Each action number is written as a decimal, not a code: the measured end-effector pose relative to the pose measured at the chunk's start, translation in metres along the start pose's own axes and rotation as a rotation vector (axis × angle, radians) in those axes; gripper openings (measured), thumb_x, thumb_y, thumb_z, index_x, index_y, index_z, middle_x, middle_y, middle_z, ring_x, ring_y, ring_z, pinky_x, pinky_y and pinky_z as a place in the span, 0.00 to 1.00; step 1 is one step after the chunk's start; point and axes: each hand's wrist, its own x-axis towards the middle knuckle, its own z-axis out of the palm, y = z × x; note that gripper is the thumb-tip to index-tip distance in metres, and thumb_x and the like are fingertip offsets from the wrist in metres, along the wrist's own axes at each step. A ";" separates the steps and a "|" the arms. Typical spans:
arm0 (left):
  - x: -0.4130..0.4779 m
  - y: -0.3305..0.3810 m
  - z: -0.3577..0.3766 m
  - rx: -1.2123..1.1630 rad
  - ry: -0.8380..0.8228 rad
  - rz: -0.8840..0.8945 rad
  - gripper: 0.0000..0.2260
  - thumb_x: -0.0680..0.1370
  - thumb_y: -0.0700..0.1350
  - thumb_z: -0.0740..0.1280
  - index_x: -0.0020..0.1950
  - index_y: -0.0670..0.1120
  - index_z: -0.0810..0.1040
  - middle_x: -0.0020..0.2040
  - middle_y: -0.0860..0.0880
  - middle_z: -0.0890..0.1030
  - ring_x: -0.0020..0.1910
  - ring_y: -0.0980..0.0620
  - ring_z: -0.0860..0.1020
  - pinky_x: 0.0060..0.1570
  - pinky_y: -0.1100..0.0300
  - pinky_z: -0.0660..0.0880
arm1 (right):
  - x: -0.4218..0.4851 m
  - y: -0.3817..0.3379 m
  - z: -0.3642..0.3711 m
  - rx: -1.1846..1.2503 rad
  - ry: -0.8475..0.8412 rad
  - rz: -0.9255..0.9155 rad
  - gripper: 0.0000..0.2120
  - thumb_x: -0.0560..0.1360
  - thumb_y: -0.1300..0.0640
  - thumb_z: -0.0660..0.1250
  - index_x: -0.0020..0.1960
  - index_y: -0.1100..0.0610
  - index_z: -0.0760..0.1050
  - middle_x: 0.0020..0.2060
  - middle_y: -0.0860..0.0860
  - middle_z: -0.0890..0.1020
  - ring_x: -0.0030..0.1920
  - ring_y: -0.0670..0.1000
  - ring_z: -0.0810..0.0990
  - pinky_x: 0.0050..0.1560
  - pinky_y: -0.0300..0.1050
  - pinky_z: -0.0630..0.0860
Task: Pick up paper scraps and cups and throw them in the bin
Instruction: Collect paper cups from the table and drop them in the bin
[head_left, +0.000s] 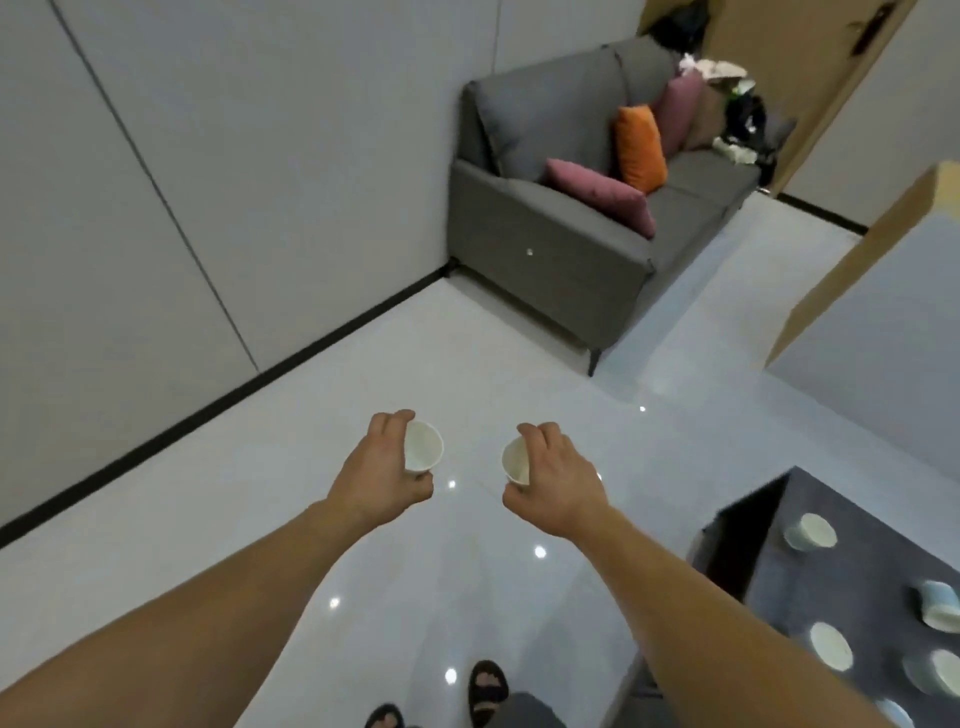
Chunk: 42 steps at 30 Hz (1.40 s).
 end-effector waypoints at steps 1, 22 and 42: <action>-0.012 -0.016 -0.013 -0.002 0.035 -0.045 0.37 0.70 0.50 0.73 0.74 0.49 0.60 0.68 0.50 0.64 0.58 0.48 0.73 0.50 0.61 0.69 | 0.008 -0.022 0.004 -0.003 -0.021 -0.062 0.35 0.70 0.45 0.65 0.73 0.53 0.59 0.63 0.50 0.67 0.59 0.55 0.72 0.49 0.47 0.72; -0.342 -0.226 -0.159 -0.104 0.778 -0.912 0.38 0.70 0.51 0.73 0.75 0.51 0.58 0.67 0.51 0.64 0.59 0.49 0.73 0.56 0.57 0.74 | -0.005 -0.428 0.108 -0.124 -0.317 -1.082 0.34 0.72 0.42 0.63 0.75 0.51 0.58 0.67 0.48 0.65 0.64 0.52 0.68 0.56 0.45 0.73; -0.539 -0.471 -0.328 -0.102 0.916 -1.125 0.36 0.69 0.51 0.74 0.72 0.52 0.59 0.66 0.52 0.64 0.57 0.50 0.73 0.54 0.59 0.74 | -0.107 -0.796 0.249 -0.046 -0.443 -1.260 0.34 0.73 0.44 0.64 0.75 0.52 0.58 0.68 0.49 0.65 0.65 0.52 0.68 0.60 0.46 0.73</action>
